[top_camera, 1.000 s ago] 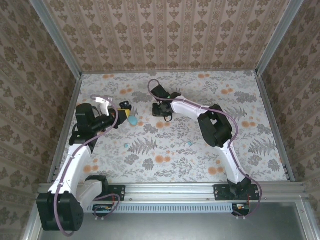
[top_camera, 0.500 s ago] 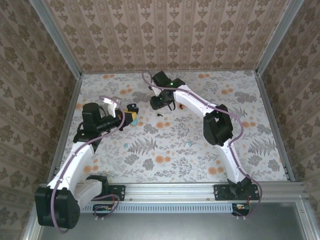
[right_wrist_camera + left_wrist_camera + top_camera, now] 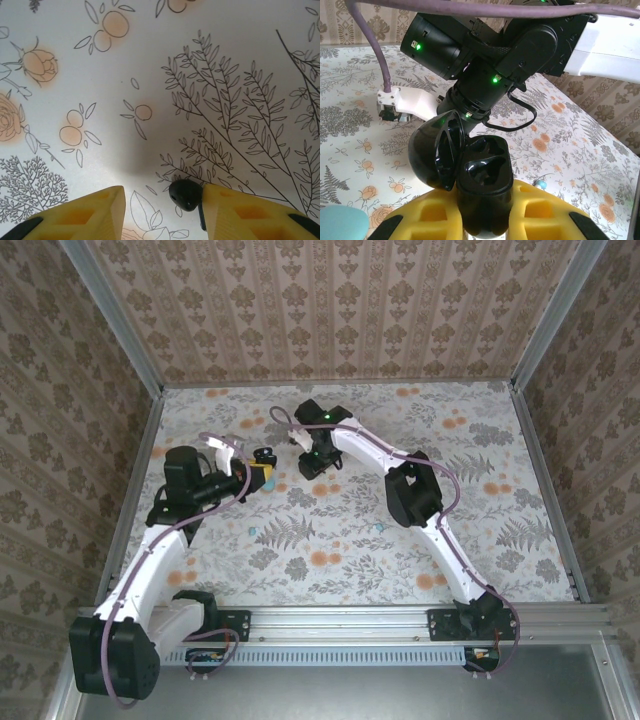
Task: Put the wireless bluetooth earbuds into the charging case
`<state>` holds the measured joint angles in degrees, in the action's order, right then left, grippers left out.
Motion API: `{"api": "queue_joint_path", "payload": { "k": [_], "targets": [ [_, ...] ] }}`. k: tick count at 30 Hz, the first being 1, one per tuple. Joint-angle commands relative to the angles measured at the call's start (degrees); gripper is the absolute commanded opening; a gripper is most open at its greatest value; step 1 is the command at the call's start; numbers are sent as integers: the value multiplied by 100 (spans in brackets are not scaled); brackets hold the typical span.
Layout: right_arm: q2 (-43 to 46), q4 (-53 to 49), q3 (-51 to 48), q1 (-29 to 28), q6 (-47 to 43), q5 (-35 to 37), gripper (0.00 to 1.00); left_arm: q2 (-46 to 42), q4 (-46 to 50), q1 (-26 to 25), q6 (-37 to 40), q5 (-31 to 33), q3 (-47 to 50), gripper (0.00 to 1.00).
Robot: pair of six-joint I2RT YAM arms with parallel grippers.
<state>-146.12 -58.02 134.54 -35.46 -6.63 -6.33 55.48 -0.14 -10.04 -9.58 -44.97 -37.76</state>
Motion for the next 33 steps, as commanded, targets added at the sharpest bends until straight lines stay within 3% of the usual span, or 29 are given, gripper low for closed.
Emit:
{"api": "queue_joint_path", "payload": {
  "k": [1,12,33],
  "targets": [
    [-82,-238,229,-27,-253,-4,46,-123,15,-9,184,19,93,0],
    [-221,-431,231,-84,-513,560,45,-169,38,-15,168,39,95,0],
    [-355,-61,210,-75,-95,431,34,-147,59,-13,124,-5,17,0]
  ]
}}
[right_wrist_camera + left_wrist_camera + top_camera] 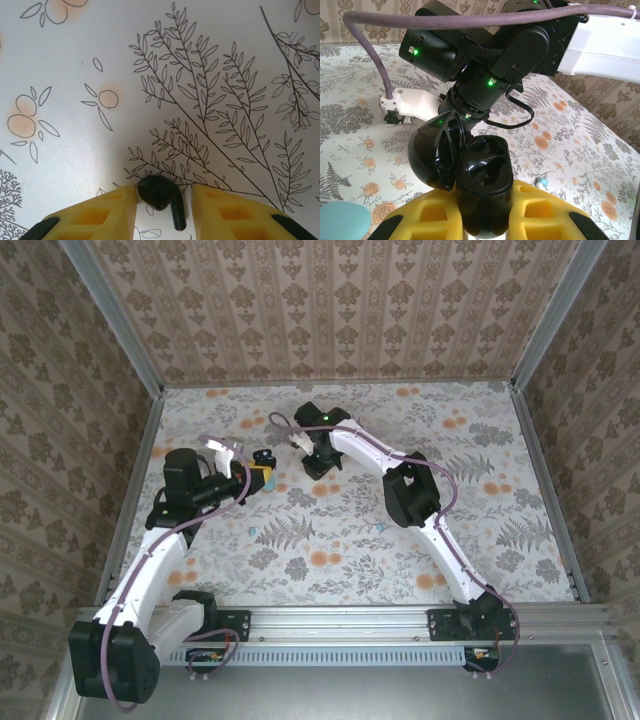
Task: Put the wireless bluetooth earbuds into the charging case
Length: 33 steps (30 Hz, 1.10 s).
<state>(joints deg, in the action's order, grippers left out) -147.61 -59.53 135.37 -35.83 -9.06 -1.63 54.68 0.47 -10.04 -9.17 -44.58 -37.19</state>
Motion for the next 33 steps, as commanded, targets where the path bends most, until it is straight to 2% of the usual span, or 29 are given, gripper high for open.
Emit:
{"api": "queue_joint_path", "payload": {
  "k": [1,4,10,24,28,33],
  "targets": [
    [-207,103,126,-38,189,-39,35,-76,-1,-15,82,-42,-34,0],
    [-214,140,121,-29,292,-81,38,-96,-1,-11,66,-52,-15,0],
    [-244,211,121,-20,436,-139,37,-165,19,-15,47,-59,34,0],
    [-222,374,35,-21,1246,-148,19,-203,-86,-47,-37,-34,170,0],
    [238,834,-638,-20,1695,-53,16,-202,-178,-76,-76,-62,246,0],
    [1428,1932,-2186,-12,2364,288,14,-210,-507,-167,-190,-114,406,0]
  ]
}}
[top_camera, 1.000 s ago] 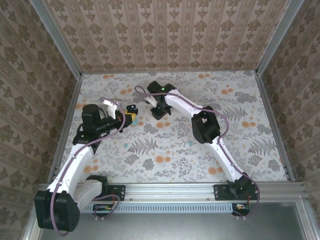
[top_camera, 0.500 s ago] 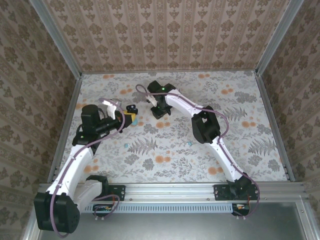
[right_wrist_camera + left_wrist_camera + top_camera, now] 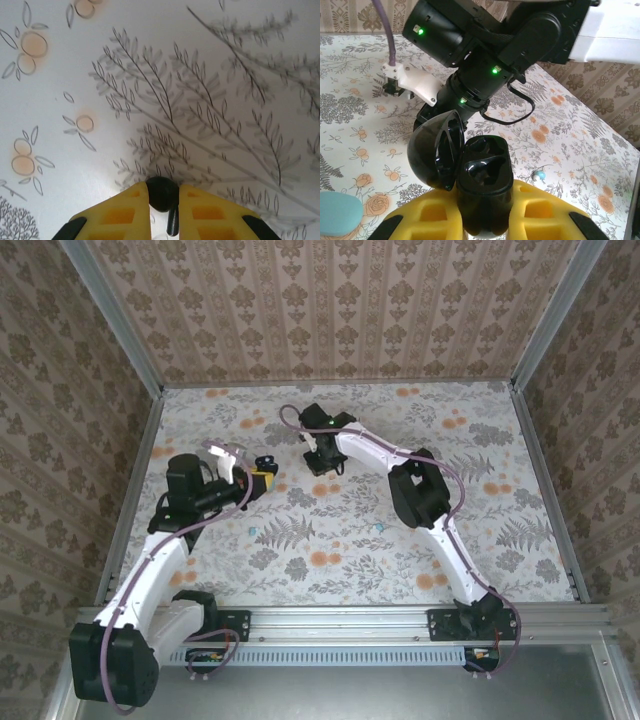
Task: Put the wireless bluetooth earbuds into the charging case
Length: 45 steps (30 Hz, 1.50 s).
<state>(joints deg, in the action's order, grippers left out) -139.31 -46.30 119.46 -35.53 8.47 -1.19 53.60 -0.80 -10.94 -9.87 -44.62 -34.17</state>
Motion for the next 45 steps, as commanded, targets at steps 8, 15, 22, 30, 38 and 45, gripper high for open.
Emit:
{"api": "queue_joint_path", "payload": {
  "k": [8,15,22,30,38,45],
  "targets": [
    [2573,1877,-2428,-51,1289,601,14,-18,-916,-684,-96,47,192,0],
    [4428,2934,-3897,-90,1616,667,14,202,-1637,-1419,-94,403,200,0],
    [6260,4062,-5254,-374,1610,704,11,515,-2348,-2139,-68,749,114,0],
    [7493,4962,-6106,-888,1567,760,10,876,-2736,-2549,-282,1265,-227,0],
    [7788,5342,-6484,-1165,1541,713,10,1107,-3009,-2915,-402,1610,-376,0],
    [7708,5228,-6529,-1265,1507,721,11,1040,-2968,-3202,-306,1838,-381,0]
  ]
}}
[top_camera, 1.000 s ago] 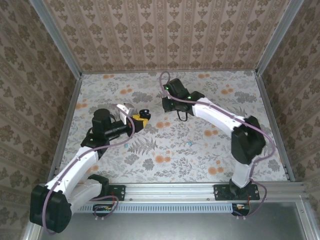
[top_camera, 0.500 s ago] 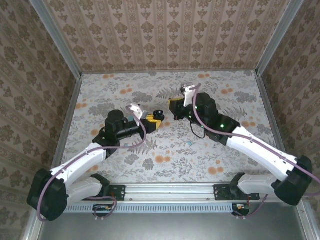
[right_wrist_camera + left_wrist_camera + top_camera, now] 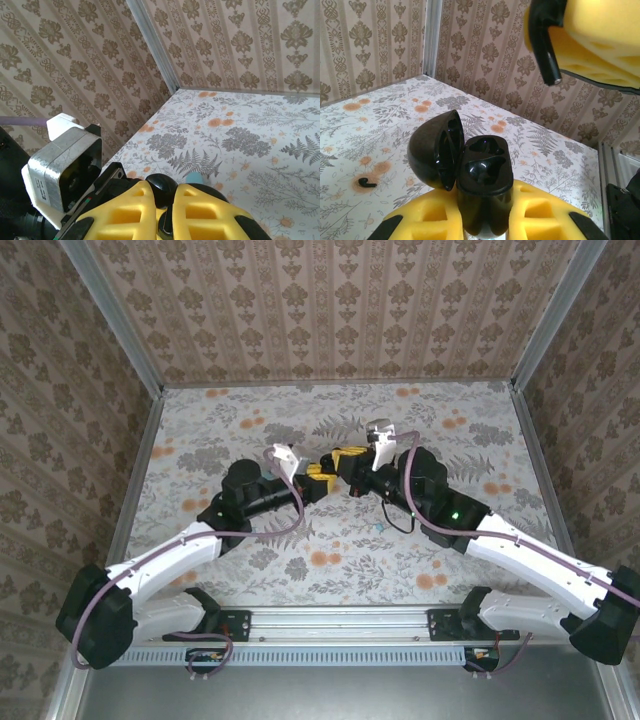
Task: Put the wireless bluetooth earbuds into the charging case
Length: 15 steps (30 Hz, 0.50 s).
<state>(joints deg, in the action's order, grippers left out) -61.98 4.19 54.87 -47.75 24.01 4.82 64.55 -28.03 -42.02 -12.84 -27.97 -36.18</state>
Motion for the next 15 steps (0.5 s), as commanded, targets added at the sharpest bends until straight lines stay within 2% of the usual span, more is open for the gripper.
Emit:
{"api": "queue_joint_path", "payload": {
  "k": [1,15],
  "targets": [
    [-30,164,-79,-57,-53,124,11,-66,-221,-121,-2,190,-176,0],
    [-288,-142,-28,-140,-150,186,11,-337,-47,-184,79,342,-230,0]
  ]
}}
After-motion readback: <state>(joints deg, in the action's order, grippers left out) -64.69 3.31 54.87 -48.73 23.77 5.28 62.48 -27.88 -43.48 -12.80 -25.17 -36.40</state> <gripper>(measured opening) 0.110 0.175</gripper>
